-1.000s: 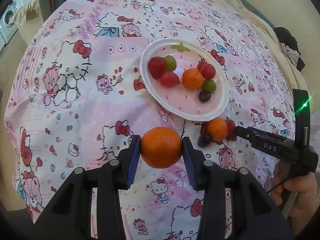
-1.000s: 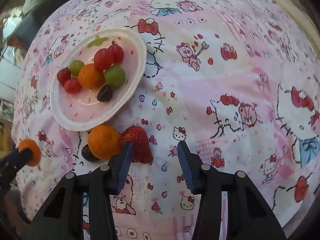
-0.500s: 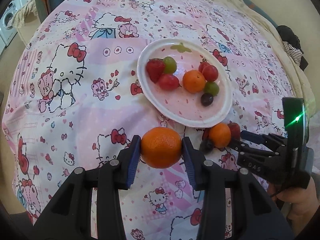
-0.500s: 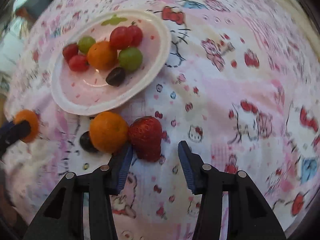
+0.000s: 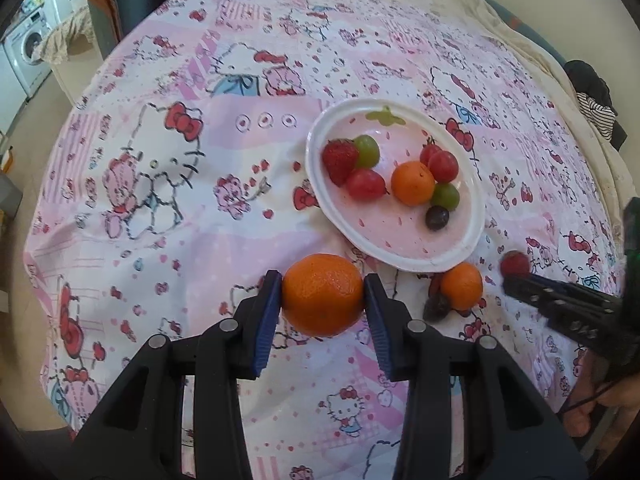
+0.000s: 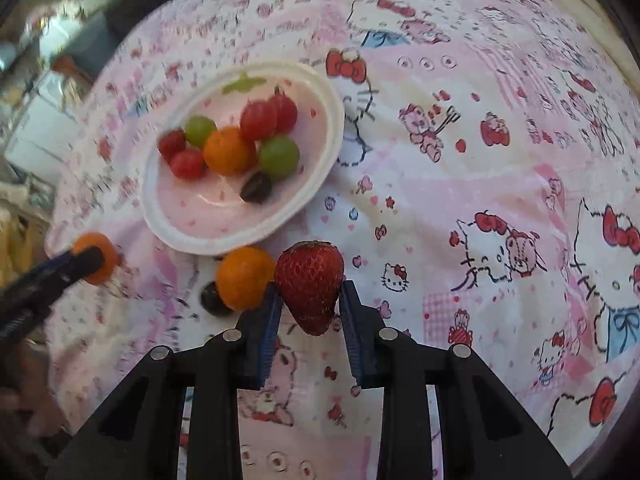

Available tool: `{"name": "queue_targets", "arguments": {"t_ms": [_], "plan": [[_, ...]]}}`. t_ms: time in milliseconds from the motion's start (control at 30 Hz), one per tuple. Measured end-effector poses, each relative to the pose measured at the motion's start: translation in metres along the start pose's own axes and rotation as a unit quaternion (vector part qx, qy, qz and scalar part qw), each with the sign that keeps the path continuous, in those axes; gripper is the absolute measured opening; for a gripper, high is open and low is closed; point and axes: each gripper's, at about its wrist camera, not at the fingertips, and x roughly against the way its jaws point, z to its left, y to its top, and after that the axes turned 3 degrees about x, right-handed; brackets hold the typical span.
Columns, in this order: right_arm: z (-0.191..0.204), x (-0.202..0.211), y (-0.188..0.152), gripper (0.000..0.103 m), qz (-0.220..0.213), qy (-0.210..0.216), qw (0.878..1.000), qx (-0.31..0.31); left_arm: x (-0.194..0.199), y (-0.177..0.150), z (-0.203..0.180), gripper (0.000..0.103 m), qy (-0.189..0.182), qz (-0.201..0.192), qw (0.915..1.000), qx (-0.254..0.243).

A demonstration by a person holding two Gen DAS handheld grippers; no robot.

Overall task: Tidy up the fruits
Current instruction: 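Lift the mandarin with the left gripper while the right gripper grasps the strawberry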

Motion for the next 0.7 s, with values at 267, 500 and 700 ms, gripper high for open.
{"name": "queue_targets", "arguments": {"t_ms": [267,500,700], "plan": [[0.003,0.026,0.005,0.031,-0.056,-0.001,0.998,-0.016,0.008,0.001,0.006,0.037,0.03,-0.036,0.9987,-0.017],[0.002,0.031,0.025,0.031,-0.077,-0.002,0.997,-0.014,0.011,0.008,0.01,0.037,0.028,-0.045,0.9986,-0.004],[0.001,0.039,0.055,0.031,-0.107,0.017,0.994,-0.007,0.013,0.041,-0.007,0.037,0.021,-0.067,0.9969,-0.034]]}}
